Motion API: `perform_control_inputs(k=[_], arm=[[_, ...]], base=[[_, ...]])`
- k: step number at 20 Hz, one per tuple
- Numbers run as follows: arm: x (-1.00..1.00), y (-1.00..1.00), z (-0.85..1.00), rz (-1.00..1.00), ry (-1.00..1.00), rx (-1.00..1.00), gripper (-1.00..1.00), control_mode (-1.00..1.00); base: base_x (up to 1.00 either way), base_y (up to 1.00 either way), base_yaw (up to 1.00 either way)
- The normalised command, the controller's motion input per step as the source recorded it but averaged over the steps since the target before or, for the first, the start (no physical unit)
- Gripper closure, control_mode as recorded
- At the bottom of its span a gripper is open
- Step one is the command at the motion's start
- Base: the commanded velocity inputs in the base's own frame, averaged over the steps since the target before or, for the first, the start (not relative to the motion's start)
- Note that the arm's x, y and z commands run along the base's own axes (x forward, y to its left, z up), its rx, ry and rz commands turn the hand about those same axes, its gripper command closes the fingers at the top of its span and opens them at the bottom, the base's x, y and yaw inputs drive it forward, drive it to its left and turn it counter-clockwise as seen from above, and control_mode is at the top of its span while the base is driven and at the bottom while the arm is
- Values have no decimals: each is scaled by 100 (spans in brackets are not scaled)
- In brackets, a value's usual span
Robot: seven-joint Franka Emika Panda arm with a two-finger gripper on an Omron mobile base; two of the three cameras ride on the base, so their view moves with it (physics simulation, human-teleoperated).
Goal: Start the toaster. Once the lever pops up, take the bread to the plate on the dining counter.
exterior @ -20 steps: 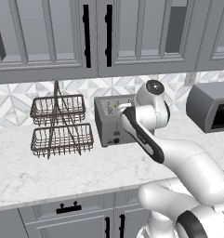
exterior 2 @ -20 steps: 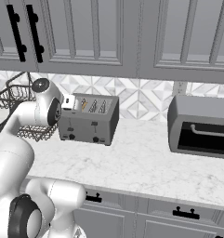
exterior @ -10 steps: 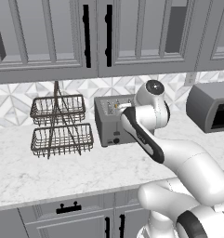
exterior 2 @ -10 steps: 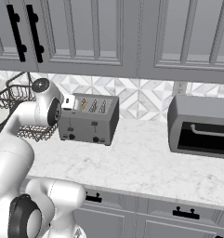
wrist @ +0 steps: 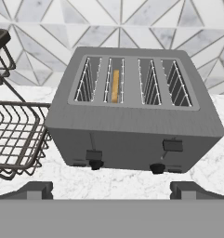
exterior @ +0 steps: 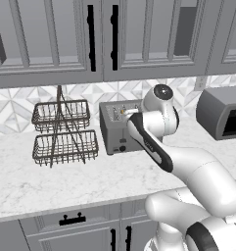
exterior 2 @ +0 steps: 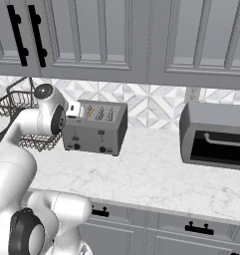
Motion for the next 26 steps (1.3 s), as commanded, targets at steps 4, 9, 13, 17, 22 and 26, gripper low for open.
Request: perform_control_inputs(k=[4, 9, 13, 17, 22, 26], arm=[[0, 0, 0, 0, 0, 0, -100, -100], [0, 0, 0, 0, 0, 0, -100, -100], [0, 0, 0, 0, 0, 0, -100, -100], [0, 0, 0, 0, 0, 0, -100, -100], [0, 0, 0, 0, 0, 0, -100, -100], [0, 0, 0, 0, 0, 0, -100, -100]], base=[[0, 0, 0], [0, 0, 0], [0, 0, 0], [0, 0, 0], [0, 0, 0], [0, 0, 0]])
